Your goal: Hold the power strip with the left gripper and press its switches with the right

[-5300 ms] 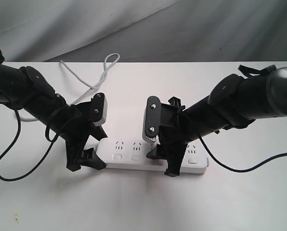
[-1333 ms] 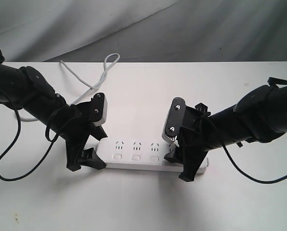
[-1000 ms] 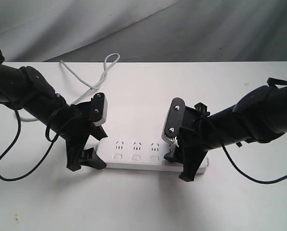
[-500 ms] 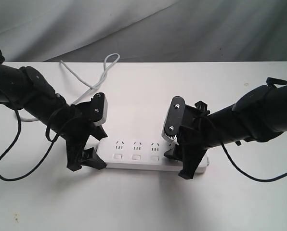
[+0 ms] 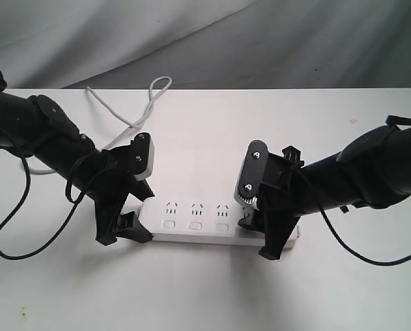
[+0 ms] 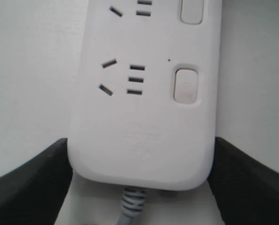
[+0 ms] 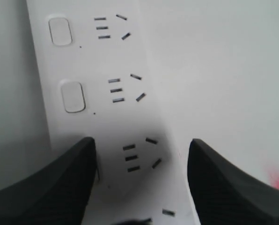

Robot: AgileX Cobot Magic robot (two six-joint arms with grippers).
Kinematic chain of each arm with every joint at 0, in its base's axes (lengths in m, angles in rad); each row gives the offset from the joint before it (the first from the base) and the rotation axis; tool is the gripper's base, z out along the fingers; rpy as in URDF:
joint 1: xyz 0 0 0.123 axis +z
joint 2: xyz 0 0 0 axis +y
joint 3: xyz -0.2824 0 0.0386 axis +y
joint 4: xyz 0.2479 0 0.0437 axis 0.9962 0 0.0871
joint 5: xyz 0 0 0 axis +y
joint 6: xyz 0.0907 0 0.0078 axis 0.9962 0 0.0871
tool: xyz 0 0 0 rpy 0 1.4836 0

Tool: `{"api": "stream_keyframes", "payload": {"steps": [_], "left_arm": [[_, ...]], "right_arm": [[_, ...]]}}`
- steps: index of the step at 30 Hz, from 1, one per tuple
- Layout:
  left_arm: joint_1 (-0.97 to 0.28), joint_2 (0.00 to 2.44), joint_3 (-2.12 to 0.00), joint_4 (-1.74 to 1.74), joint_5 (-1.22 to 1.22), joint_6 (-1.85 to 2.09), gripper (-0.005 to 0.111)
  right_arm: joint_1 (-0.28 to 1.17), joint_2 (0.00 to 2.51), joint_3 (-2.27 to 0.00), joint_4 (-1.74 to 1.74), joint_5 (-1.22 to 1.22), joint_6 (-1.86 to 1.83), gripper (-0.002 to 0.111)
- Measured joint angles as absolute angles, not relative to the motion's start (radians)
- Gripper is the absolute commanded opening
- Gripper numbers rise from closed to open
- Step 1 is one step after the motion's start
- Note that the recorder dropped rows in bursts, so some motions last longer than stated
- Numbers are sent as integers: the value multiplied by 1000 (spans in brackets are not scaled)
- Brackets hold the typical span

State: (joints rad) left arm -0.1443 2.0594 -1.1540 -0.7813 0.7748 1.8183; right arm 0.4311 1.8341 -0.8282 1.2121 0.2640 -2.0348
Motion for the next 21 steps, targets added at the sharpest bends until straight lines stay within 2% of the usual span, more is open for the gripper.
{"api": "stream_keyframes", "payload": {"steps": [8, 21], "left_arm": [[-144, 2059, -1154, -782, 775, 1818, 64], [-144, 2059, -1154, -782, 775, 1818, 64]], "right_arm": [[431, 1702, -798, 1155, 216, -2049, 55], [431, 1697, -713, 1166, 165, -2049, 55]]}}
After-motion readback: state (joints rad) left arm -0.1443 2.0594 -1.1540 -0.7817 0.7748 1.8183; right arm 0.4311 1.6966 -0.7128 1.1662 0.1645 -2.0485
